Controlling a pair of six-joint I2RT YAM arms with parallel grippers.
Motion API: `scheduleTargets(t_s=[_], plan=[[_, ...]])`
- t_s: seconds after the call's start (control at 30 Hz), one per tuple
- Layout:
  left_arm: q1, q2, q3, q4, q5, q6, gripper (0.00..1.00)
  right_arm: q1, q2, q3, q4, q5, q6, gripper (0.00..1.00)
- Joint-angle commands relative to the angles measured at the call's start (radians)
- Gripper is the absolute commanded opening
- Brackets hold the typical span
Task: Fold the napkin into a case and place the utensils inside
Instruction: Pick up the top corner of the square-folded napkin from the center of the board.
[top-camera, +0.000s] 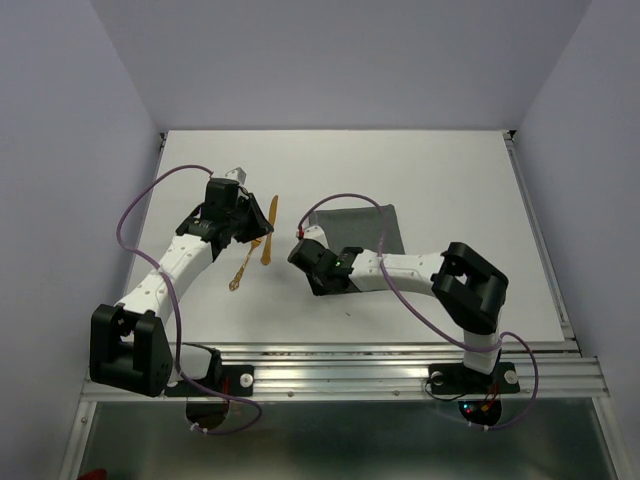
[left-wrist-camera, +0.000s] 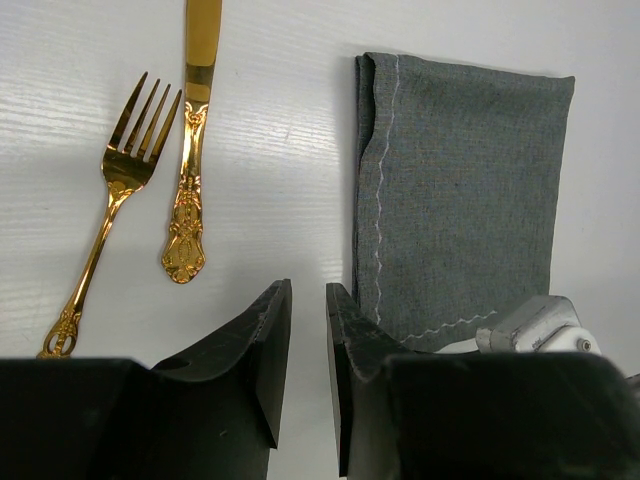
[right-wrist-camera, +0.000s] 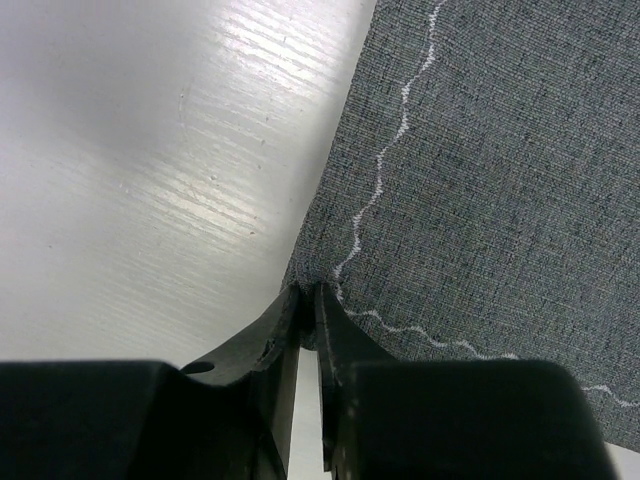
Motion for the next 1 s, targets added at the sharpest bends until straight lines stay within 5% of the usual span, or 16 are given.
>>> scheduleTargets(t_s=[0.0, 0.2, 0.5, 0.7, 0.8, 0.97], plan=[[0.003, -0.013, 0.007, 0.026, 0.001, 0.018, 0.32, 0.011, -0.056, 0.005, 0.01, 0.05, 0.016, 0.17], [0.003, -0.005, 0.007, 0.024, 0.002, 0.022, 0.32, 0.011, -0.053, 0.002, 0.016, 0.044, 0.025, 0.25], [0.003, -0.004, 0.004, 0.031, 0.001, 0.021, 0.32, 0.011, -0.051, -0.007, 0.027, 0.043, 0.034, 0.1], [0.003, 0.005, 0.008, 0.032, 0.008, 0.022, 0.32, 0.011, -0.055, -0.017, 0.031, 0.046, 0.047, 0.24], [0.003, 0.007, 0.011, 0.032, 0.008, 0.024, 0.32, 0.011, -0.062, -0.021, 0.036, 0.052, 0.051, 0.01], [0.001, 0.016, 0.019, 0.037, 0.028, 0.024, 0.32, 0.011, -0.081, -0.032, 0.042, 0.069, 0.064, 0.01]])
